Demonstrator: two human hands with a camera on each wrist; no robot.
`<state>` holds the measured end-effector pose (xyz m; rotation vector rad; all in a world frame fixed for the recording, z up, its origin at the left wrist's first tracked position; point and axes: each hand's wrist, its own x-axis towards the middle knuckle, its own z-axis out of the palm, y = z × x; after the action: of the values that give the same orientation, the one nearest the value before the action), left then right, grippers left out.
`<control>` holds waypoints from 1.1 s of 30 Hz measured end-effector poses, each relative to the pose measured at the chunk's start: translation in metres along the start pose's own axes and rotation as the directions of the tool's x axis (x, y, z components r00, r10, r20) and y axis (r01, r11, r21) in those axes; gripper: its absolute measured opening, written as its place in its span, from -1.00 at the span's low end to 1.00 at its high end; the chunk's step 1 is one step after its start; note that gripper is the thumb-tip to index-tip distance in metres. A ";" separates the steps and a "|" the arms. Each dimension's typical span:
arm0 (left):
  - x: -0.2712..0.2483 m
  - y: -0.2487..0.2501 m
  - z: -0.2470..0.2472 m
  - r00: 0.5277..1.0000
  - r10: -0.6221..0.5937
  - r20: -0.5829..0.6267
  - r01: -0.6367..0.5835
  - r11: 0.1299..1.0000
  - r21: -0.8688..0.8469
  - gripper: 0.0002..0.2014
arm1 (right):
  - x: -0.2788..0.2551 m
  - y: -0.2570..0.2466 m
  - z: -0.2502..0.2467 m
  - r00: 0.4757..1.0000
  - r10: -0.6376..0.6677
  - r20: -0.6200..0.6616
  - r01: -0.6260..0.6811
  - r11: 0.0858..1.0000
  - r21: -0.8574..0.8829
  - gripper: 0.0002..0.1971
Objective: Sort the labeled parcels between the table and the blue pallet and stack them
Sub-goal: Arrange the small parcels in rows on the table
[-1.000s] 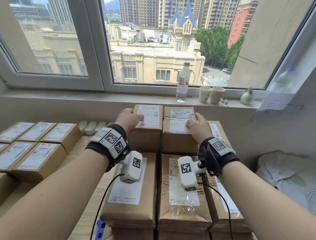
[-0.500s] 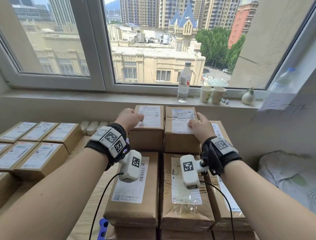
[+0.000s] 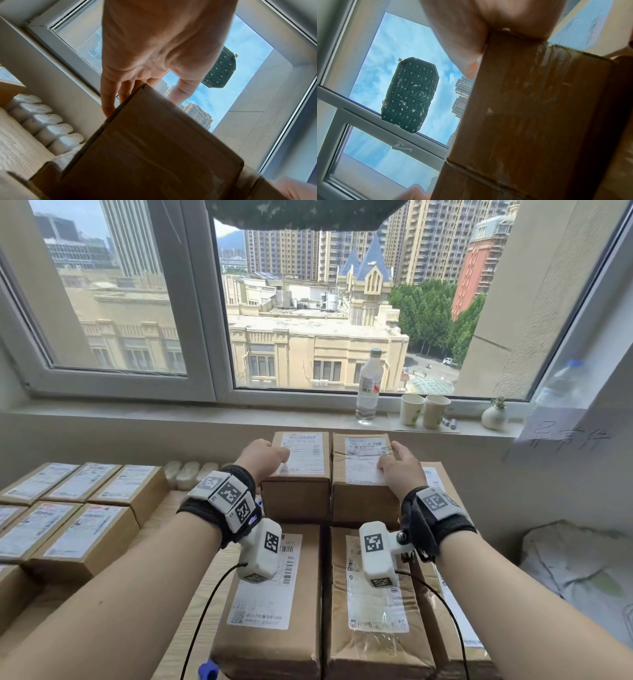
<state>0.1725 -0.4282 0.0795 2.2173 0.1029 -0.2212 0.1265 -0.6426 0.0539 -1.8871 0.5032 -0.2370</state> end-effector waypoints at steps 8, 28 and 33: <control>-0.004 0.004 -0.004 1.000 0.009 -0.011 -0.010 0.999 -0.054 -0.42 | -0.004 -0.008 -0.008 0.999 -0.004 -0.052 0.004 1.000 0.015 -0.42; -0.094 -0.036 -0.025 0.972 0.109 -0.209 -0.122 0.991 -0.049 -0.61 | -0.103 -0.035 0.051 0.877 -0.387 0.284 0.396 0.918 0.025 -0.76; -0.124 -0.072 -0.035 0.969 0.025 -0.247 -0.019 1.000 0.023 -0.64 | -0.132 -0.026 0.077 0.841 -0.388 0.377 0.379 0.920 0.100 -0.79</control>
<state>0.0436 -0.3557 0.0683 2.2568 0.2131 0.0688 0.0454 -0.5105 0.0599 -1.9368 -0.1563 -0.1193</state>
